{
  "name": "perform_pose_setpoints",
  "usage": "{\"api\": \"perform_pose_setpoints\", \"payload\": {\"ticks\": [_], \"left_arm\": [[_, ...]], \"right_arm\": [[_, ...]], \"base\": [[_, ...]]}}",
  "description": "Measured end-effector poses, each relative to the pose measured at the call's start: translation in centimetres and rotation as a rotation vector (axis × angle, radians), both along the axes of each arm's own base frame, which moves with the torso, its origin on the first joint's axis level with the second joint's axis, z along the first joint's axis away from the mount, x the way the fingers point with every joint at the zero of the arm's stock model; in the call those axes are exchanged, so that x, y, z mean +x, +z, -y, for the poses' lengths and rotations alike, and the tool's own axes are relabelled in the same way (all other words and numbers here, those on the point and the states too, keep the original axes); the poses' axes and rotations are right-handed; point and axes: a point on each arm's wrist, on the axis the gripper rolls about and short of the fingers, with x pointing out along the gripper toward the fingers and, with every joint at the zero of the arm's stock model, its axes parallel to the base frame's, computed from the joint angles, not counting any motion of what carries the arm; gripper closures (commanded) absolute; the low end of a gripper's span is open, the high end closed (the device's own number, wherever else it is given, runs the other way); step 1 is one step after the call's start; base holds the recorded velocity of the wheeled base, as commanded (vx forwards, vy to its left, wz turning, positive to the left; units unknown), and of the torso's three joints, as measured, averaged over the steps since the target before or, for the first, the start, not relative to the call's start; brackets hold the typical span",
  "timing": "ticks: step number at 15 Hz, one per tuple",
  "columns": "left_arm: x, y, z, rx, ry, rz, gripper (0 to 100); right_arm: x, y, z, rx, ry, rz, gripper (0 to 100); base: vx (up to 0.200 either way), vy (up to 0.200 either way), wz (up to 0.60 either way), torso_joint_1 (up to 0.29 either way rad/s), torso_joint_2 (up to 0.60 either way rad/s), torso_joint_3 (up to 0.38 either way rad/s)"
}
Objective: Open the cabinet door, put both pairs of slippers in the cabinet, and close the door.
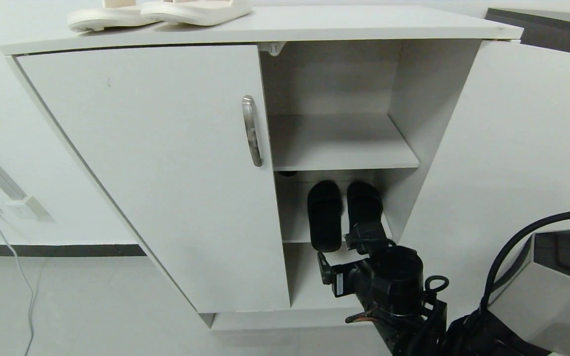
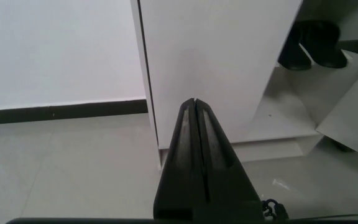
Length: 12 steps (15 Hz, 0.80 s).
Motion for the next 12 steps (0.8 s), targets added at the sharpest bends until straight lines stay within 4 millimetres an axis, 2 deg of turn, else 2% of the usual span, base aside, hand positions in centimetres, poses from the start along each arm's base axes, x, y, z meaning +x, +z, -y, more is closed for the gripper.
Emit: {"api": "perform_pose_setpoints", "payload": {"ticks": [12], "left_arm": [[0.0,0.0,-0.01,-0.016,0.004,-0.001,100]], "right_arm": [[-0.41,0.31,-0.12,0.005,0.012,0.005,0]], "base": [[0.0,0.0,0.0,0.0,0.0,0.0]]}}
